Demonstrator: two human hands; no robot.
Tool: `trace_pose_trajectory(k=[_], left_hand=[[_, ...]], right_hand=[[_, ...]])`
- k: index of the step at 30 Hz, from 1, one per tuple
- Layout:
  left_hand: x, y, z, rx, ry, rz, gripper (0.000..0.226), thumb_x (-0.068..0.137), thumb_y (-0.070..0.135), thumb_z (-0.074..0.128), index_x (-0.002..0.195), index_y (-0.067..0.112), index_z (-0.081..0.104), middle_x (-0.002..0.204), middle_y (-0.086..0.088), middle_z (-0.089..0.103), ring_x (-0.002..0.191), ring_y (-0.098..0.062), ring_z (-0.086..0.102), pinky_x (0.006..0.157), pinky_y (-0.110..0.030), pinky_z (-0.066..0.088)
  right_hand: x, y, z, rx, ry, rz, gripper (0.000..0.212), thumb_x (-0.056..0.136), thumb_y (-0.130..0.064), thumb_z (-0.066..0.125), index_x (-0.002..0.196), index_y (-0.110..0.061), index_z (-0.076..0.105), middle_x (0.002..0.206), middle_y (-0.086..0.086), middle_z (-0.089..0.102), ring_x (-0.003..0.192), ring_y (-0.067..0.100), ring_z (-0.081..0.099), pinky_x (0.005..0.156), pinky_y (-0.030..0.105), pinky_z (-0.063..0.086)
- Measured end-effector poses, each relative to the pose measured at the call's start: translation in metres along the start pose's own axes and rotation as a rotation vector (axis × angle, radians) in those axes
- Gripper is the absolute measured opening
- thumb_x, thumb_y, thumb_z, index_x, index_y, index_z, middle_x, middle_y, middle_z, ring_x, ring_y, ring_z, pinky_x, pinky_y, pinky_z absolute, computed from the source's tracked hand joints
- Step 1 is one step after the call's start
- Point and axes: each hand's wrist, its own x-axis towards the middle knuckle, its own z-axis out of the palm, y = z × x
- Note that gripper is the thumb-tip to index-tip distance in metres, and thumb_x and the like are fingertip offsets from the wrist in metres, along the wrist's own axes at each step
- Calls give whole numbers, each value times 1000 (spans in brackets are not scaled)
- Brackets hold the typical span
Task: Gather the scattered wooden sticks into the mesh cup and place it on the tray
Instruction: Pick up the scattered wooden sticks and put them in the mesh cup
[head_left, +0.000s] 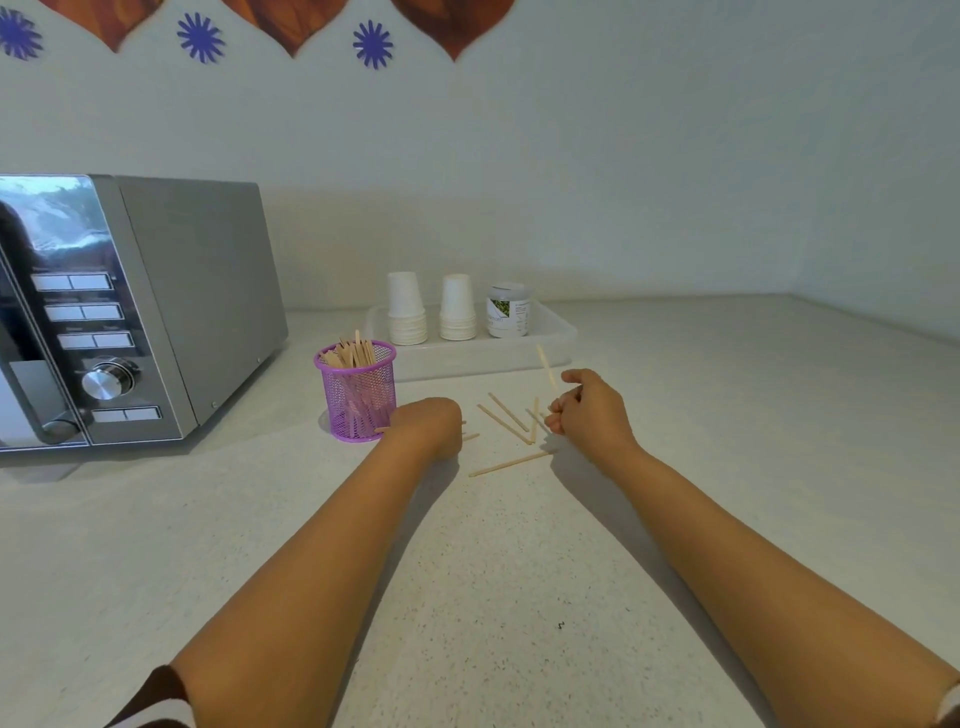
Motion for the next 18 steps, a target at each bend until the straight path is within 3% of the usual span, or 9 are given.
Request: trace_pose_trajectory(k=[3,10,13,16,18], left_hand=[[-1,3,0,29,17,9,25,89,7,53,113,2,58,118,-10,60,109,-28,57,87,-32,44],[-3,11,1,93,27,1,26,88,7,55,114,4,58,120,-10,60,111,-28,57,90,-33,44],[-3,13,-1,129,26,11,27,88,8,55,115,4,58,120,-9,60,112,-28,57,91,-32,44],[-4,9,-3,92,50,3,28,89,7,53,116,3,56,118,-10,60,109,-28,58,86,-32,44],[-4,4,-4,12,137,4,26,90,5,47,115,4,52,113,-11,61,102,-28,60,76,-32,43]], right_hand=[[1,1,-3,23,3,18,32,93,6,42,122,0,54,81,6,57,62,12,58,73,28,54],[-3,4,1,-174,7,-39,24,89,5,43,105,0,59,92,7,57,85,23,58,79,37,50],[-1,7,1,-303,-5,-71,15,92,-1,40,94,-4,55,89,5,54,81,22,50,61,28,39],[0,6,-2,-442,-45,-143,32,100,-21,36,96,-5,63,85,0,56,80,21,53,59,26,35],[-1,6,-4,-502,-92,-199,34,100,-23,37,99,-9,67,84,-2,58,77,18,53,55,24,34]])
